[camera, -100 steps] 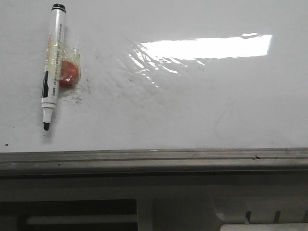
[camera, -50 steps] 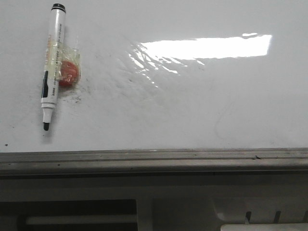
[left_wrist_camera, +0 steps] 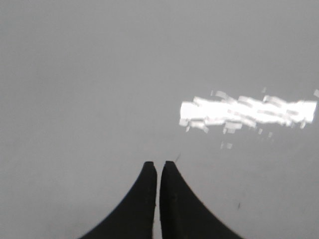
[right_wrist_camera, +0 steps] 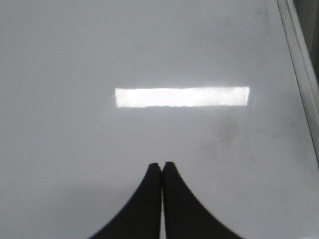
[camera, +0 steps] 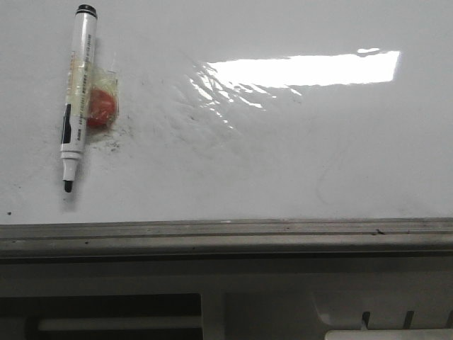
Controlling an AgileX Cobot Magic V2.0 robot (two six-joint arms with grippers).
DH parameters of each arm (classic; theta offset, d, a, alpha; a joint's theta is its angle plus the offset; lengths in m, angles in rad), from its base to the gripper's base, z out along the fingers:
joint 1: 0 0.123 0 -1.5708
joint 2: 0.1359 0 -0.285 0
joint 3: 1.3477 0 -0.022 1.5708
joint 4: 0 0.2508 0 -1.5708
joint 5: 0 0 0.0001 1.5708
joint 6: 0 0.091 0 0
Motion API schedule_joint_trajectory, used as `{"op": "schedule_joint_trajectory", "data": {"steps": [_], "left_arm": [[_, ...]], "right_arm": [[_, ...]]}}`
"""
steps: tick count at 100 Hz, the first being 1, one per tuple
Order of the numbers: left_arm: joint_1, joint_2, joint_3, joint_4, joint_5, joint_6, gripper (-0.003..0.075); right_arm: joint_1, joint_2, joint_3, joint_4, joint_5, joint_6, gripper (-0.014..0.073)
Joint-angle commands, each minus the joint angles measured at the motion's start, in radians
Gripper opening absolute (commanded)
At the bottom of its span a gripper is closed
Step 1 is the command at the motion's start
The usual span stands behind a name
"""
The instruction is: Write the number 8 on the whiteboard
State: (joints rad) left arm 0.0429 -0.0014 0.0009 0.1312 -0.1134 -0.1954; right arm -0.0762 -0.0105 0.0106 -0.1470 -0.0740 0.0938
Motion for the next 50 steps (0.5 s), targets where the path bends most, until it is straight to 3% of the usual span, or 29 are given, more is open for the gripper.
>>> {"op": "schedule_joint_trajectory", "data": {"steps": [1,10,19,36,50], "left_arm": [[0.002,-0.031,0.023,-0.021,-0.194,-0.011,-0.002],[0.002,-0.023,-0.025,-0.014,-0.129,-0.011,-0.0021],[0.002,0.015,-0.107,-0.015,0.026,-0.011,-0.0021],[0.002,0.127,-0.266,-0.014,0.253,-0.011,-0.002],[0.002,0.207,-0.32,-0.014,0.317,-0.004,-0.002]], "right_arm": [[-0.007,-0.02,-0.025,0.002,-0.04,0.01,-0.0063],[-0.007,-0.016,-0.088,0.002,0.094,0.01,-0.0063],[-0.007,0.023,-0.139,0.016,0.215,0.01,-0.0063],[-0.007,0.167,-0.226,0.11,0.355,0.01,-0.0063],[-0.007,0.278,-0.268,0.11,0.386,0.01,-0.0063]]}}
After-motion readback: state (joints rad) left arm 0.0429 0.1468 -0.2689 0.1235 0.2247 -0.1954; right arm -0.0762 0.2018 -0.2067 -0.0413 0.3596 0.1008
